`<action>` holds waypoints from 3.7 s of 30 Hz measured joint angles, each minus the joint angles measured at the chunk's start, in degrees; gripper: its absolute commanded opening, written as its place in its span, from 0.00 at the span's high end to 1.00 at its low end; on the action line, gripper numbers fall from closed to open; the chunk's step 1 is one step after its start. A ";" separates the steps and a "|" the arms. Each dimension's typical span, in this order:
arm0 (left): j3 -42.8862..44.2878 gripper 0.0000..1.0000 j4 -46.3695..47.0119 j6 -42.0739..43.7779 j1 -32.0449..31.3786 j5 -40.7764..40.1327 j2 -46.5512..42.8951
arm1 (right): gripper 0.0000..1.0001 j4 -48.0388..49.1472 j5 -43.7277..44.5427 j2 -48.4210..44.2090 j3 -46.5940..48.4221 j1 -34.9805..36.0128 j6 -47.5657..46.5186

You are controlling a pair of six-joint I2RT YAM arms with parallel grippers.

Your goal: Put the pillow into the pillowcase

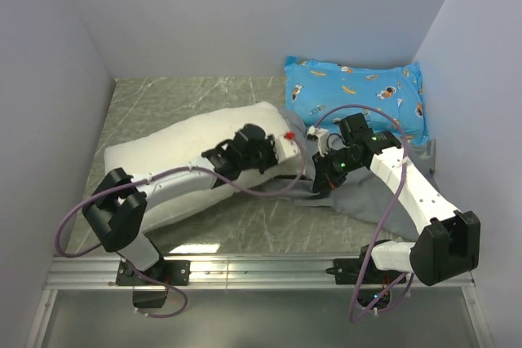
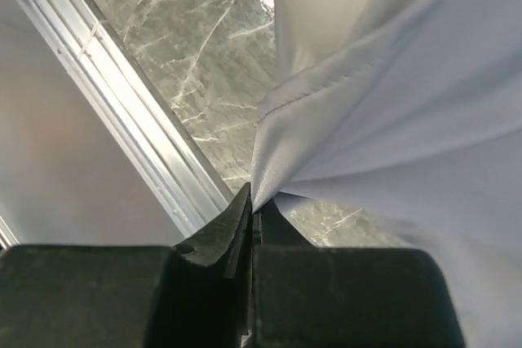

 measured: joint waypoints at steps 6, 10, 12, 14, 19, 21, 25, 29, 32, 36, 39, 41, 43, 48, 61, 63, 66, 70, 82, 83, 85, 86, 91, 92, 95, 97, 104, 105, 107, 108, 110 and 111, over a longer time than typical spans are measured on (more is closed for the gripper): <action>5.90 1.00 -1.44 -8.11 7.54 2.45 3.28 | 1.00 -1.51 -2.14 -0.13 1.11 -0.39 -1.68; 7.50 1.00 -3.06 -11.69 6.54 2.32 6.25 | 1.00 -2.84 -6.23 -0.31 3.87 -0.39 -1.79; 8.15 1.00 -3.65 -12.44 5.20 2.34 7.43 | 1.00 -2.82 -7.69 -0.28 5.29 -0.39 -1.46; 7.91 1.00 -4.20 -12.44 3.87 2.97 7.56 | 1.00 -2.34 -8.85 0.02 6.51 -0.39 -0.59; 0.37 1.00 -4.28 -10.47 2.62 11.15 0.55 | 1.00 0.31 -10.71 3.80 8.24 -0.39 2.78; -3.91 1.00 -5.92 -8.79 2.38 14.88 -5.35 | 1.00 1.44 -9.88 5.84 8.24 -0.39 3.91; -10.64 0.99 -11.17 -2.75 0.11 20.15 -18.43 | 0.73 2.16 -9.68 7.39 8.22 -0.24 5.25; -12.63 0.91 -16.61 0.90 -6.23 21.86 -23.78 | 0.41 -0.50 -11.41 7.41 8.48 0.63 3.65; -12.61 0.75 -19.26 1.75 -9.09 24.02 -21.24 | 0.36 -4.46 -11.08 7.39 10.34 0.26 1.51; -12.68 0.42 -21.24 2.80 -9.18 24.24 -20.63 | 0.39 -5.53 -6.80 6.80 12.55 -3.74 1.11; -12.68 0.32 -21.92 3.37 -9.20 23.15 -23.41 | 0.40 -3.39 1.55 6.67 12.02 -5.75 3.39; -12.66 0.26 -22.47 3.52 -9.20 21.88 -26.10 | 0.40 -1.62 5.68 7.30 11.26 -5.84 5.53; -12.50 0.26 -23.08 3.80 -9.18 19.87 -29.42 | 0.40 0.66 9.18 8.85 10.75 -5.84 7.78; -10.40 0.25 -23.93 4.96 -8.96 16.83 -32.22 | 0.39 5.79 12.70 16.94 11.34 -5.95 14.03; -10.84 0.21 -23.82 5.07 -6.29 14.19 -32.57 | 0.43 11.50 13.22 25.62 14.82 -6.34 24.90; -10.64 0.20 -23.91 5.31 -3.17 15.37 -32.17 | 0.41 11.52 12.70 26.29 15.43 -6.60 25.70; -7.82 0.18 -24.41 5.86 2.47 17.70 -29.11 | 0.41 11.43 11.65 27.04 16.33 -7.17 26.32; -1.05 0.17 -24.37 6.29 8.59 20.74 -23.08 | 0.50 11.43 10.49 28.28 17.18 -7.43 26.69; 11.15 0.12 -26.10 9.75 12.44 32.37 -5.70 | 1.00 10.86 10.49 30.93 17.27 -7.43 25.46; 12.52 0.12 -27.10 9.77 12.46 33.42 -3.58 | 1.00 10.82 10.47 30.93 17.27 -7.43 25.31; 16.72 0.01 -29.64 9.88 12.50 35.30 2.38 | 1.00 10.67 10.49 30.84 17.27 -7.43 24.92; 19.30 0.01 -30.80 9.66 12.57 36.22 5.53 | 1.00 10.54 10.47 30.75 17.27 -7.41 24.70; 23.91 0.38 -34.16 8.72 13.55 39.76 14.51 | 1.00 10.16 10.49 29.59 17.27 -7.43 23.26; 23.78 0.56 -34.67 8.52 13.75 40.37 14.82 | 1.00 10.03 10.47 29.31 17.27 -7.43 23.02; 23.67 1.00 -36.11 10.80 13.75 42.03 14.40 | 0.98 9.51 10.23 28.72 17.38 -7.41 22.21; 21.97 1.00 -35.63 13.55 13.57 42.51 13.16 | 0.93 8.68 10.10 28.70 17.70 -7.34 21.57; 11.65 1.00 -32.87 24.20 11.91 41.13 3.06 | 0.80 4.57 7.67 28.70 18.40 -6.05 20.46; 11.21 1.00 -32.98 24.61 11.65 40.98 2.69 | 0.79 4.07 7.96 28.70 18.40 -5.99 20.31; 10.54 1.00 -34.10 24.85 11.47 41.09 2.27 | 0.80 4.09 10.58 28.70 18.40 -6.43 19.30; 10.38 1.00 -34.38 24.87 11.45 41.11 2.21 | 0.80 3.98 11.63 28.70 18.40 -6.84 18.99; 10.32 1.00 -34.38 24.72 11.45 41.18 2.21 | 0.73 3.52 12.87 28.70 18.40 -7.39 18.45; 10.32 1.00 -34.36 24.61 11.45 41.20 2.21 | 0.73 2.99 13.33 28.70 18.43 -7.56 18.16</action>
